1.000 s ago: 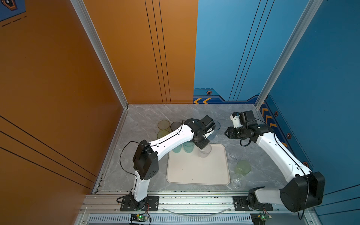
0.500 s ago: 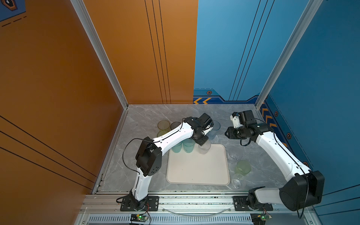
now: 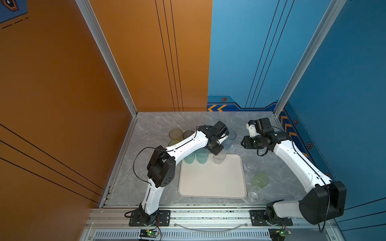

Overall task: Place the glasses into the tray
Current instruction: 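Lower the clear dimpled cup onto the tray with the left gripper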

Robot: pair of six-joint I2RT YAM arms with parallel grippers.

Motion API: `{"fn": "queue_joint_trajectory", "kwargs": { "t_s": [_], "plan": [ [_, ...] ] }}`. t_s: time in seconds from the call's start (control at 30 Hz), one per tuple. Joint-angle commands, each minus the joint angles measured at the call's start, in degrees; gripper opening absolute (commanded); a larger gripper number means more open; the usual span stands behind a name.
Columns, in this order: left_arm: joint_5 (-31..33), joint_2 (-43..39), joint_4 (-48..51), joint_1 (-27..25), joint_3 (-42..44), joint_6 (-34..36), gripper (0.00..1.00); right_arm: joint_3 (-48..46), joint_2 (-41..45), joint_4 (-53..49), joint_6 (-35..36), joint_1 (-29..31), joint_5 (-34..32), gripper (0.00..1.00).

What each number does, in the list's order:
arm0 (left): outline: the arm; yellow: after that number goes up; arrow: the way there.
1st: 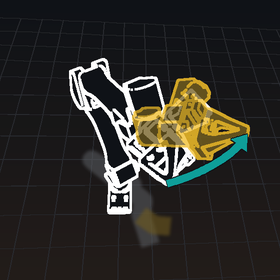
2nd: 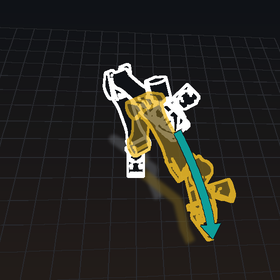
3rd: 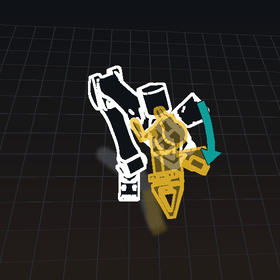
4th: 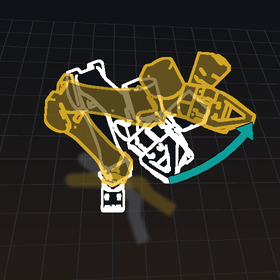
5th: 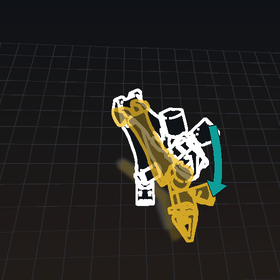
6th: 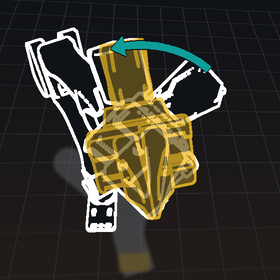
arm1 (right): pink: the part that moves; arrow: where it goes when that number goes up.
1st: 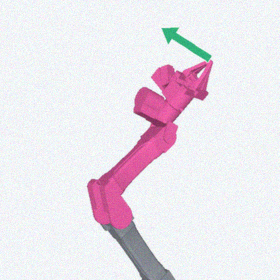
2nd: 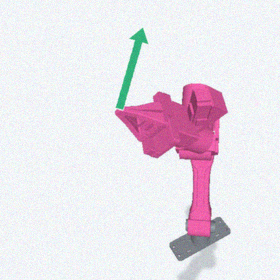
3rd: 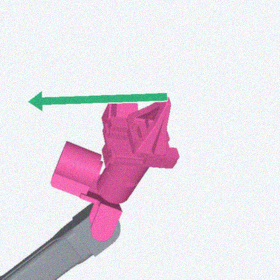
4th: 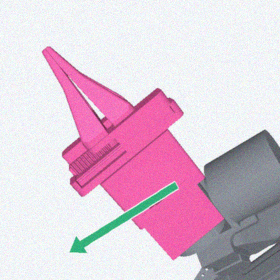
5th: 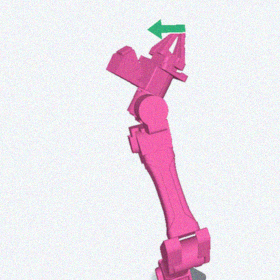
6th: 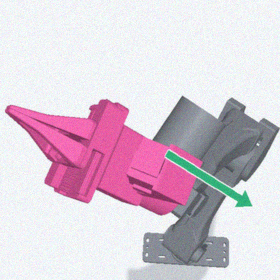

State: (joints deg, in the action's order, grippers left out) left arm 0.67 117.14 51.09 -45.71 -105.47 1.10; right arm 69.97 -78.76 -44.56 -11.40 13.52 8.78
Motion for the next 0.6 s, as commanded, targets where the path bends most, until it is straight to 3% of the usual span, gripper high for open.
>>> {"fn": "queue_joint_trajectory", "kwargs": {
  "t_s": [0.0, 0.57],
  "plan": [
    [1.9, 0.3, 0.0, 0.6, -0.3, 0.7, 0.0, 1.4, -0.7, -1.9, 0.4, 0.4, -1.3, 0.38],
    [2.7, 1.3, -0.1, 0.9, 0.7, 0.2, 0.0, 1.7, -1.7, -1.9, 0.2, 1.2, -1.7, 0.39]
  ]
}}
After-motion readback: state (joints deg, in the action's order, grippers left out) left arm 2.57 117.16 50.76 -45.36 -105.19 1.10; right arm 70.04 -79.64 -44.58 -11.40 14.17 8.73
